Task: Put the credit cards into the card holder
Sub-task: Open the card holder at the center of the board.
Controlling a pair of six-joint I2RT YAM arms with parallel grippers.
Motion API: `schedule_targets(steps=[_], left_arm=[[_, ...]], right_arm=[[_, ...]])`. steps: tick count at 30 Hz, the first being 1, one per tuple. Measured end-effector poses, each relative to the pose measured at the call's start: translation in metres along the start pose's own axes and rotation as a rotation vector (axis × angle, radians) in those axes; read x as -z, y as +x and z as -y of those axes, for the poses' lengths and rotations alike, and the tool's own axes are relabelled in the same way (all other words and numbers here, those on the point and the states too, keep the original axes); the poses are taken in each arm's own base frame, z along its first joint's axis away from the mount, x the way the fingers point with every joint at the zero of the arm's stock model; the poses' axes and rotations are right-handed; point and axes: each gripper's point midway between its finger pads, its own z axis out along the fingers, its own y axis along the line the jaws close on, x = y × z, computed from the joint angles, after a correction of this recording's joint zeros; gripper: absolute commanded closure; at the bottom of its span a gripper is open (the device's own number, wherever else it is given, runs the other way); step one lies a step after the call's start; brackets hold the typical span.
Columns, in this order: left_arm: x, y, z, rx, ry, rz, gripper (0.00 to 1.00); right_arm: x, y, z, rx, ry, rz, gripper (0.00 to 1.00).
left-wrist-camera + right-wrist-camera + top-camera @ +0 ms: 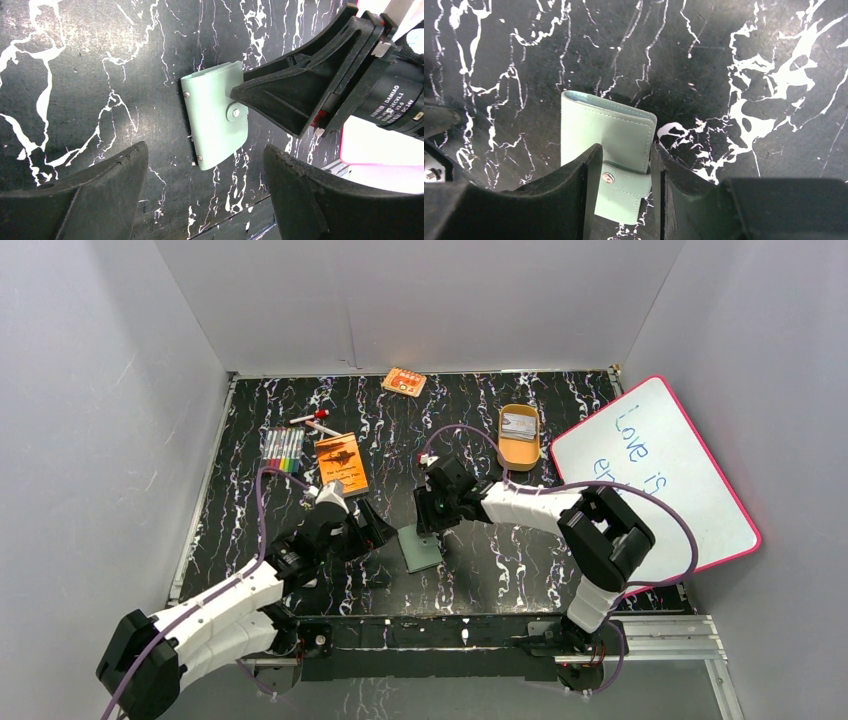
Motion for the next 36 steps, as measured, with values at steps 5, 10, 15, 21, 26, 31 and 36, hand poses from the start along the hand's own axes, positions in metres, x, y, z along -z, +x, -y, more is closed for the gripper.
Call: schedule_targets(steps=[5, 10, 15, 21, 26, 31, 36], left_arm=[[-0.007, 0.004, -0.001, -0.003, -0.004, -0.022, 0.31], [-0.022, 0.021, -0.006, -0.015, -0.03, -0.112, 0.48], [-0.037, 0.028, 0.005, -0.012, -0.004, -0.169, 0.63], [-0.052, 0.03, 0.017, 0.016, 0.033, -0.193, 0.78], [-0.062, 0.033, 0.015, 0.041, 0.022, -0.208, 0.88], [-0.067, 0.032, 0.01, 0.069, 0.001, -0.208, 0.95], [-0.07, 0.031, 0.007, 0.09, -0.008, -0.203, 0.98]], right_arm=[[0.004, -0.008, -0.004, 0.009, -0.007, 0.021, 0.44], [0.034, -0.027, -0.007, 0.026, 0.019, 0.113, 0.47], [0.064, -0.039, -0.017, 0.085, 0.049, 0.213, 0.51], [0.059, -0.009, -0.03, 0.174, 0.107, 0.182, 0.54], [0.053, 0.006, -0.03, 0.212, 0.169, 0.171, 0.56], [0.043, 0.013, -0.026, 0.227, 0.227, 0.167, 0.55], [0.031, 0.024, -0.022, 0.246, 0.273, 0.143, 0.54]])
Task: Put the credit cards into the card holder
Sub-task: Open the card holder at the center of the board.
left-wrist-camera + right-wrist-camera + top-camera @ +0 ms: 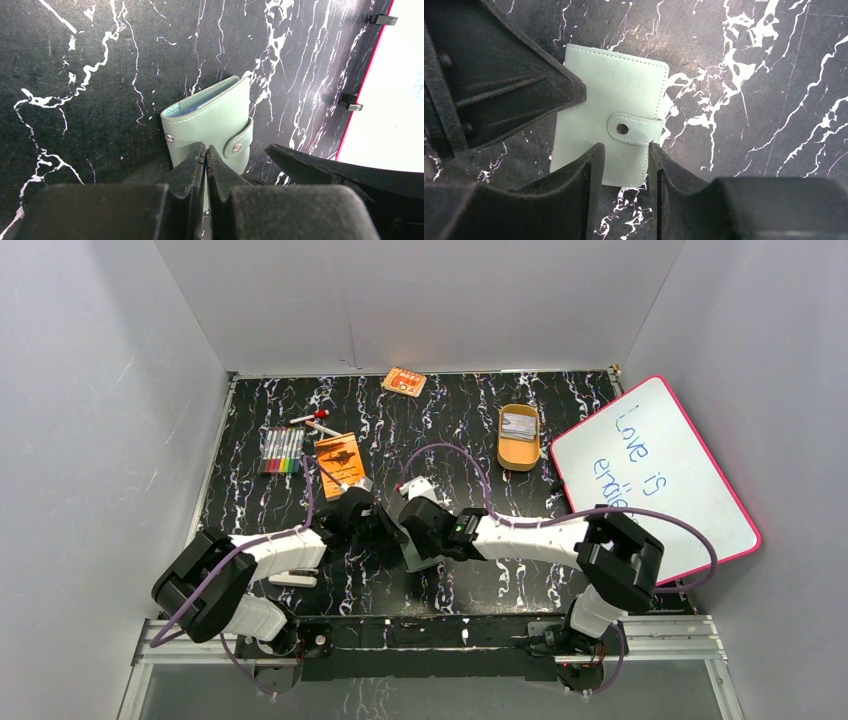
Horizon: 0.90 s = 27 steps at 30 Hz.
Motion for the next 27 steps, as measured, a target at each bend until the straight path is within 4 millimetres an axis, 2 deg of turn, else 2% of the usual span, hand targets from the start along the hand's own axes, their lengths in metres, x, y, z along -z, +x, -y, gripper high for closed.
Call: schedule_targets(steps=[4, 10, 17, 24, 27], left_arm=[[-0.001, 0.0, -0.001, 0.009, 0.001, 0.003, 0.99], [-0.001, 0.001, -0.006, 0.022, 0.001, 0.009, 1.0], [-0.002, 0.002, -0.008, 0.025, 0.01, 0.014, 1.0], [-0.002, 0.002, -0.009, 0.037, 0.018, 0.016, 1.0], [-0.002, 0.002, -0.01, 0.038, 0.018, 0.015, 1.0]], right_arm=[[-0.008, 0.005, -0.004, 0.019, 0.024, -0.013, 0.5], [-0.017, 0.001, -0.008, 0.018, 0.064, -0.007, 0.48], [-0.026, 0.003, 0.0, 0.021, 0.141, -0.021, 0.48], [-0.027, 0.003, 0.0, 0.019, 0.163, -0.013, 0.51], [-0.027, 0.003, 0.0, 0.016, 0.167, -0.01, 0.56]])
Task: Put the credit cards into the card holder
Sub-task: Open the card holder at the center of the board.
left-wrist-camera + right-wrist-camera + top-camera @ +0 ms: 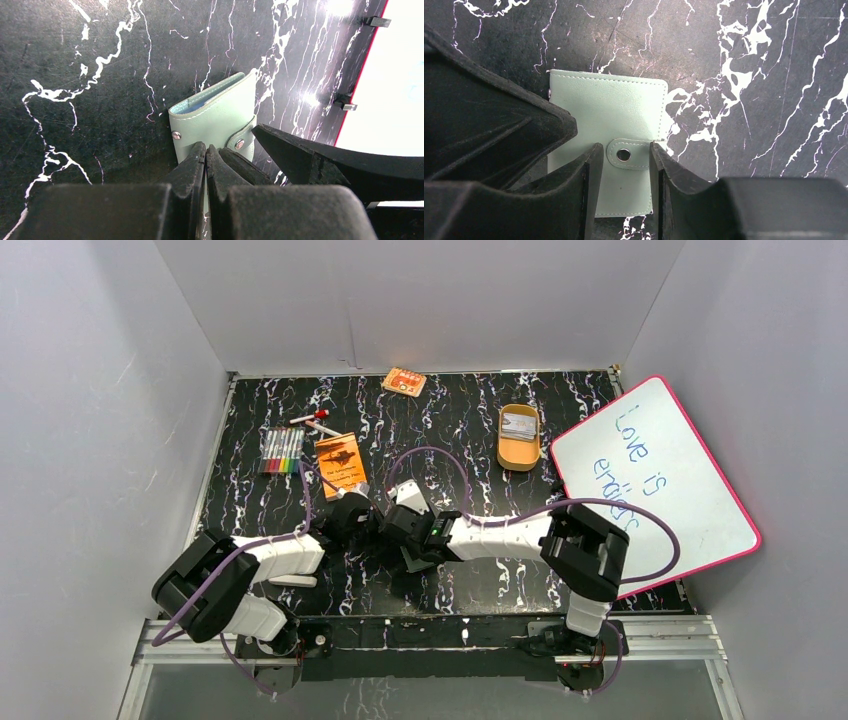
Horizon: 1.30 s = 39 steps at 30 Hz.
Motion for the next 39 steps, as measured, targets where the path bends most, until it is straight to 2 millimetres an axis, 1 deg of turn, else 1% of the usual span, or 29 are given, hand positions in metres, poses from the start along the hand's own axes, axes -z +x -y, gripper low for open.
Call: schedule_targets(steps=[5, 15, 17, 19, 20, 25, 32, 35, 38, 39], left_arm=[[0.0, 0.0, 0.0, 0.0, 0.001, 0.0, 1.0], [-0.004, 0.001, 0.0, 0.005, 0.01, -0.003, 1.0], [-0.004, 0.001, 0.0, 0.007, 0.012, -0.003, 1.0], [-0.004, 0.001, 0.0, 0.008, 0.013, -0.003, 1.0], [-0.004, 0.0, 0.0, 0.008, 0.013, -0.003, 1.0], [-0.006, 0.001, -0.001, 0.015, 0.01, -0.008, 1.0], [-0.012, 0.0, 0.002, 0.023, 0.016, -0.015, 1.0], [-0.013, 0.001, 0.003, 0.026, 0.021, -0.021, 1.0], [-0.013, 0.001, 0.003, 0.026, 0.022, -0.023, 1.0], [-0.012, 0.001, 0.003, 0.026, 0.023, -0.023, 0.98]], right_arm=[[0.0, 0.0, -0.003, 0.003, 0.003, 0.005, 0.66], [0.001, 0.002, 0.001, 0.011, 0.027, 0.004, 0.83], [0.001, 0.002, 0.001, 0.011, 0.03, 0.004, 0.88], [0.001, 0.001, 0.002, 0.011, 0.034, 0.005, 0.97], [0.002, 0.001, 0.002, 0.009, 0.033, 0.006, 1.0], [0.004, 0.001, 0.003, -0.004, 0.034, 0.003, 1.0], [0.02, -0.002, 0.011, -0.03, 0.036, 0.001, 1.0], [0.026, -0.005, 0.016, -0.056, 0.035, 0.008, 1.0], [0.028, -0.004, 0.022, -0.092, 0.033, 0.001, 1.0], [0.029, -0.002, 0.025, -0.107, 0.03, -0.004, 1.0]])
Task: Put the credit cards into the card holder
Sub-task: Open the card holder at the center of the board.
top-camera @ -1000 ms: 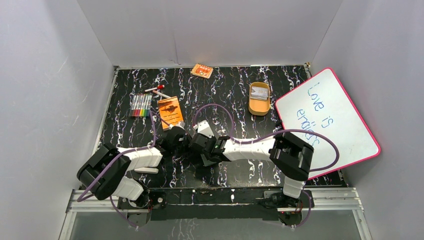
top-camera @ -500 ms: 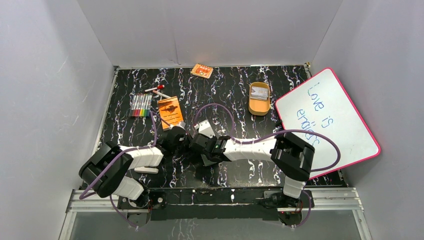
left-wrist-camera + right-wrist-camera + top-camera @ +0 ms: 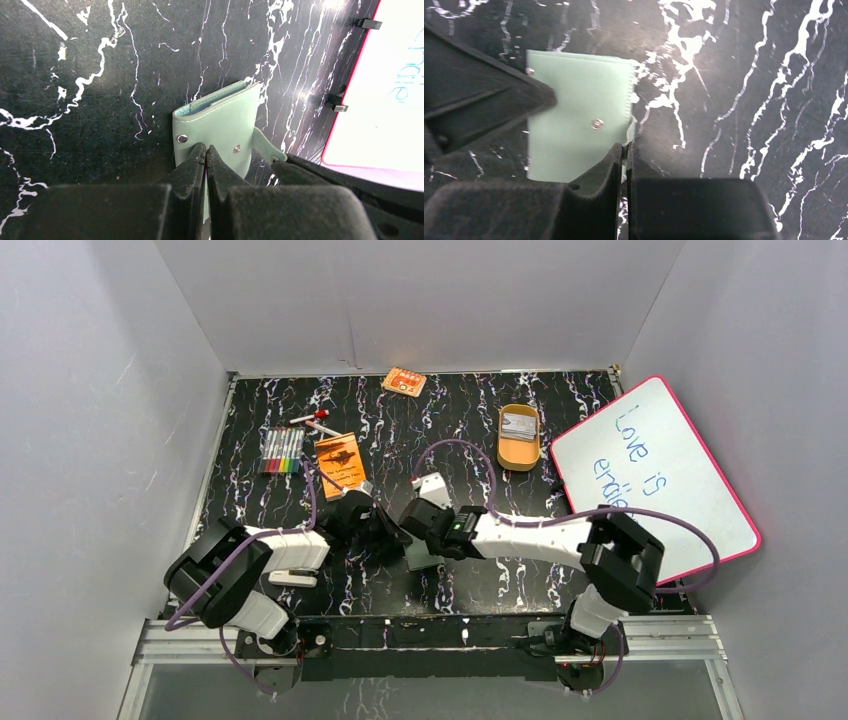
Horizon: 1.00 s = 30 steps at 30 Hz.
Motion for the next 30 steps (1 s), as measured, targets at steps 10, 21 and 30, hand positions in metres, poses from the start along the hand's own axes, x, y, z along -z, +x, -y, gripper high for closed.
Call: schedule_targets(steps=[10, 21, 30], left_arm=[[0.015, -0.004, 0.017, -0.062, 0.046, 0.01, 0.4], [0.03, 0.0, 0.009, -0.123, -0.008, -0.015, 0.32], [0.038, 0.001, 0.021, -0.149, 0.042, -0.019, 0.27]], right_arm=[[0.032, -0.002, 0.017, -0.176, -0.168, 0.039, 1.0], [0.061, -0.016, -0.012, -0.229, -0.409, 0.103, 1.0], [0.065, -0.02, -0.027, -0.241, -0.496, 0.118, 1.0]])
